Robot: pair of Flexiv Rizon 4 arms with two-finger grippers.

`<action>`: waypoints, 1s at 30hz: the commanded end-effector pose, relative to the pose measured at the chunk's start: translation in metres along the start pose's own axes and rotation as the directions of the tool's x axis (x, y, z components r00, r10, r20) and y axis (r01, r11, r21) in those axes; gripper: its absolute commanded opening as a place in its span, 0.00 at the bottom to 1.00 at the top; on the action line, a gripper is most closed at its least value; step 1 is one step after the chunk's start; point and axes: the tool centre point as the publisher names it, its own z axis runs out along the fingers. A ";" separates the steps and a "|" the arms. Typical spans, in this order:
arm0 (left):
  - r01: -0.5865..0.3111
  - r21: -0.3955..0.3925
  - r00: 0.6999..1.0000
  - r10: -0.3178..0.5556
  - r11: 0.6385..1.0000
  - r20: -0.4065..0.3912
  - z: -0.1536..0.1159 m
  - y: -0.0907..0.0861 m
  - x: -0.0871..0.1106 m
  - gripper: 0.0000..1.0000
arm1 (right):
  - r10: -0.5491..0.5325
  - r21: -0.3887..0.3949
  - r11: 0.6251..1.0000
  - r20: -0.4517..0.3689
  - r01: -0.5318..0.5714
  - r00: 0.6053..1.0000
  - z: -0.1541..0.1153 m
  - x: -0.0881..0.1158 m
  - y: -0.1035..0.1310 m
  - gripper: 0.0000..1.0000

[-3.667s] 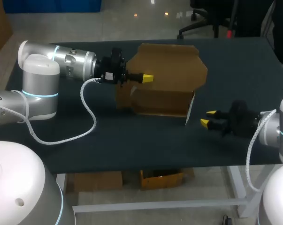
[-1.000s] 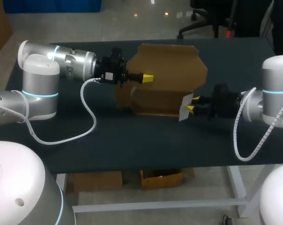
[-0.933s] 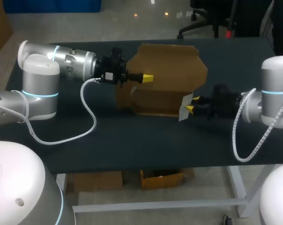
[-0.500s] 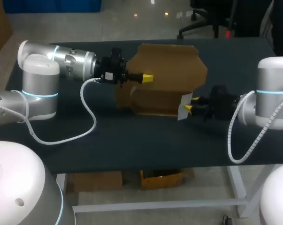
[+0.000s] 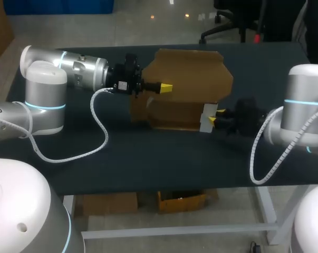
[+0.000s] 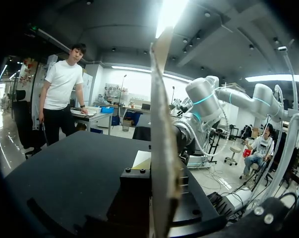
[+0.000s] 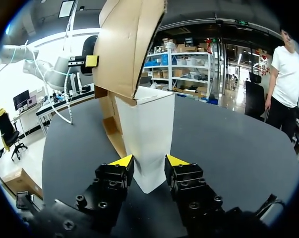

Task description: Assemble the packaging by folding the flat box into shape, placing the metal phone stand inside, and closing the box properly

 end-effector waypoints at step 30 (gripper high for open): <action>0.000 0.000 1.000 0.000 1.000 -0.003 0.001 0.002 -0.001 0.00 | 0.090 -0.039 0.996 0.269 -0.082 0.959 0.011 0.008 0.001 0.37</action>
